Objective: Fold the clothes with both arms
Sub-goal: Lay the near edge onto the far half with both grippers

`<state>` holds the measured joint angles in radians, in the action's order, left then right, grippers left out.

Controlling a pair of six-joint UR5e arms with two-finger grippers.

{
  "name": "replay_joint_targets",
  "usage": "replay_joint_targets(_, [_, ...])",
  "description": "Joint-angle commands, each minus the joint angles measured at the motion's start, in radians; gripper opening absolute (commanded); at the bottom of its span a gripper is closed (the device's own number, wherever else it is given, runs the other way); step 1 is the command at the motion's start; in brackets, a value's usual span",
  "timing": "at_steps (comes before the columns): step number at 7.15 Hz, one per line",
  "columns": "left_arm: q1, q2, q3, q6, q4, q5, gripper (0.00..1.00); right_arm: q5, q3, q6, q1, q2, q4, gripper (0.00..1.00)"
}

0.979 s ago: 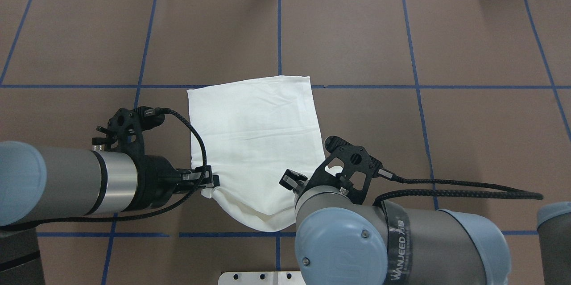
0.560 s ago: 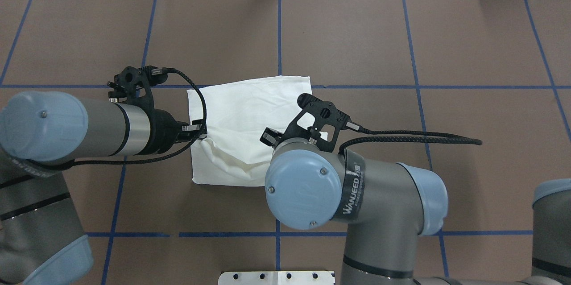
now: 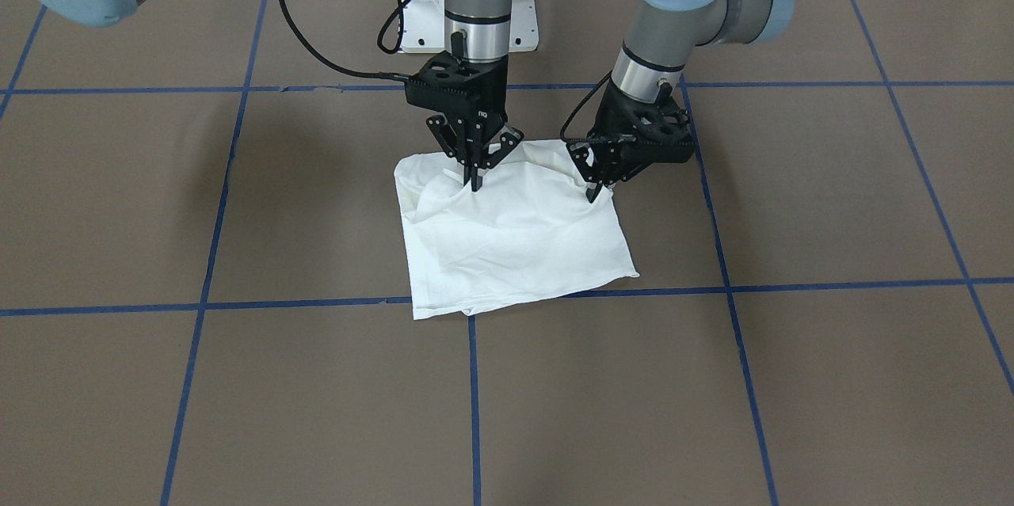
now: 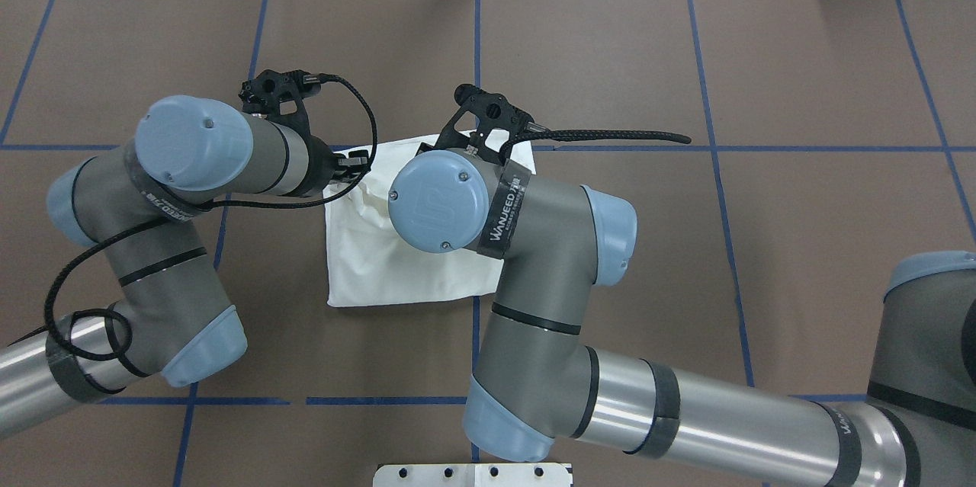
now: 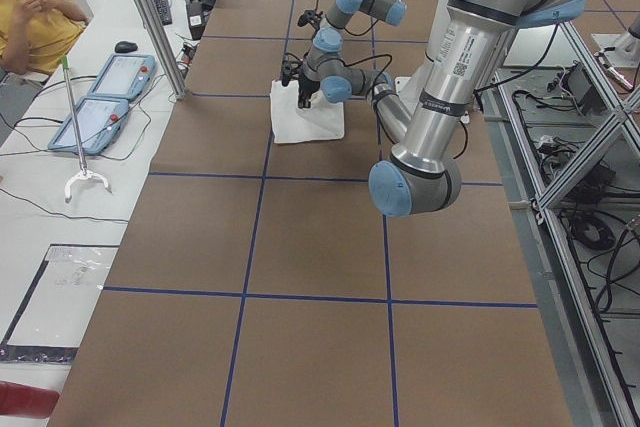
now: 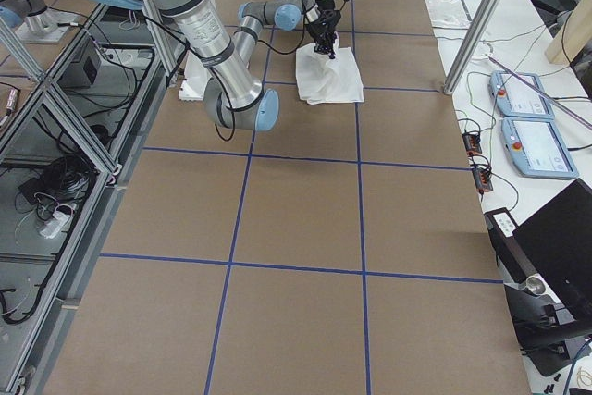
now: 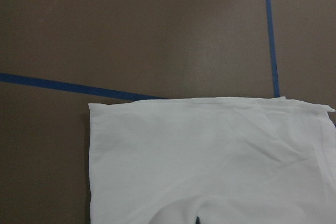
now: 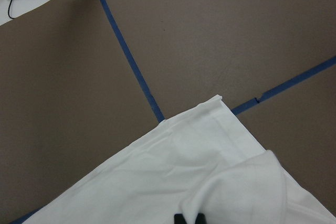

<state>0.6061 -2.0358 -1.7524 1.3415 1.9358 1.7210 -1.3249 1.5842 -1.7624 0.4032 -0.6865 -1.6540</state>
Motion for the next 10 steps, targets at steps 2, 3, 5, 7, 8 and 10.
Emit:
replay_joint_targets(2, [0.006, -0.011, 0.136, -0.024, 0.120, -0.012, 0.00, -0.002, -0.136, 0.037, 0.020, 0.013, 0.092, 0.00])
replay_joint_targets(3, [0.017, -0.011, 0.134, -0.050, 0.120, -0.011, 0.16, -0.002, -0.136, 0.059, 0.022, 0.013, 0.092, 0.67])
replay_joint_targets(5, [0.073, 0.000, 0.096, -0.205, 0.123, 0.000, 1.00, -0.014, -0.136, 0.135, 0.034, 0.039, 0.092, 1.00])
replay_joint_targets(7, [0.127, 0.028, 0.080, -0.303, 0.124, 0.078, 1.00, -0.033, -0.133, 0.150, 0.023, 0.051, 0.092, 1.00])
replay_joint_targets(8, [0.129, 0.029, 0.079, -0.303, 0.124, 0.078, 1.00, -0.028, -0.138, 0.141, 0.007, 0.050, 0.092, 1.00])
replay_joint_targets(10, [0.129, 0.032, 0.074, -0.303, 0.124, 0.078, 1.00, -0.017, -0.214, 0.142, -0.026, 0.054, 0.120, 1.00])
